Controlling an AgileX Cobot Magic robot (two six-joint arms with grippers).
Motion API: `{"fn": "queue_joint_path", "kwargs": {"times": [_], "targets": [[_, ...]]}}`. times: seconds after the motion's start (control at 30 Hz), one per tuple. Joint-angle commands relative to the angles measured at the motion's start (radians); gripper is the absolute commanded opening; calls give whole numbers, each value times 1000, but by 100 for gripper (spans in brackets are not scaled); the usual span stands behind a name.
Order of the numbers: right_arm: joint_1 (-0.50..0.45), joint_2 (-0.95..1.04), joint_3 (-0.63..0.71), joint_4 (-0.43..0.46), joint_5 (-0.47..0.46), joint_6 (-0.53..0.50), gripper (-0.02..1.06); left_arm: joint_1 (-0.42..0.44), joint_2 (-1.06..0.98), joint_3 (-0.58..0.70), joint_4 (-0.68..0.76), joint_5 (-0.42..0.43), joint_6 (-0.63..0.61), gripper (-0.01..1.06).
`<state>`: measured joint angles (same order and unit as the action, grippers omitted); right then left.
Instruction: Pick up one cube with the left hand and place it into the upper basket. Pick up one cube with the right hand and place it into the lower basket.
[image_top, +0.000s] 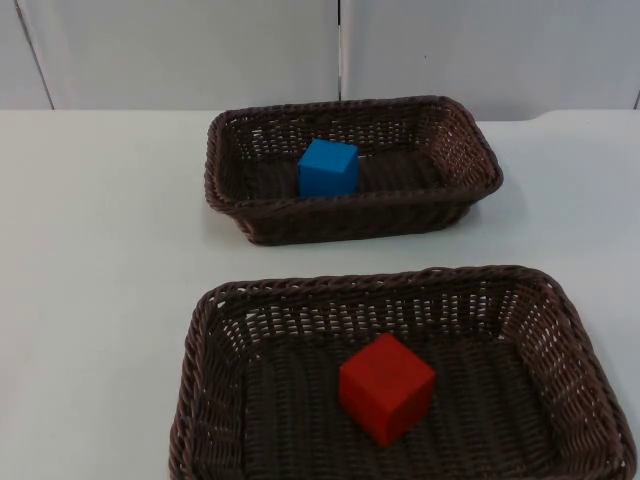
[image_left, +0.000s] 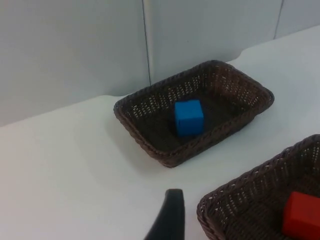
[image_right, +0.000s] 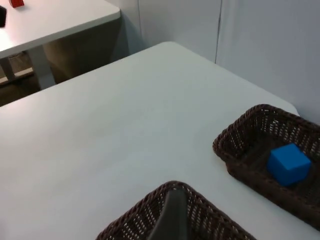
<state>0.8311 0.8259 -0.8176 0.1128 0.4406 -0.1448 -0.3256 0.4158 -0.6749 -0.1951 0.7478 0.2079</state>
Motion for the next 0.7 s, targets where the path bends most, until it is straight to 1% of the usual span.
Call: {"fn": "queue_joint_path", "kwargs": {"times": [0.0,0.07,0.1,0.23,0.27,0.37,0.5,0.67], "targets": [[5,-40,35,-6,-20,-6,71,2,-34,7,2,29,5,77],[5,-80,63,-6,-16,-6,71,2,-65,7,2,69,5,77],[5,-80,63,-6,-16,-6,71,2,-65,7,2,69,5,77],[5,-164,108,-6,-4,-6,71,2,-117,7,2,165,5,77],[5,-164,108,-6,-4,-6,71,2,-117,7,2,165,5,77],[5,-221,130,-6,-2,-2,71,2,-153,7,10,228,5,77],[5,-271,151,-6,11,-2,71,2,-203,7,13,242,5,77],[5,-327,165,-6,79,-2,71,2,-283,7,23,270,5,77]]}}
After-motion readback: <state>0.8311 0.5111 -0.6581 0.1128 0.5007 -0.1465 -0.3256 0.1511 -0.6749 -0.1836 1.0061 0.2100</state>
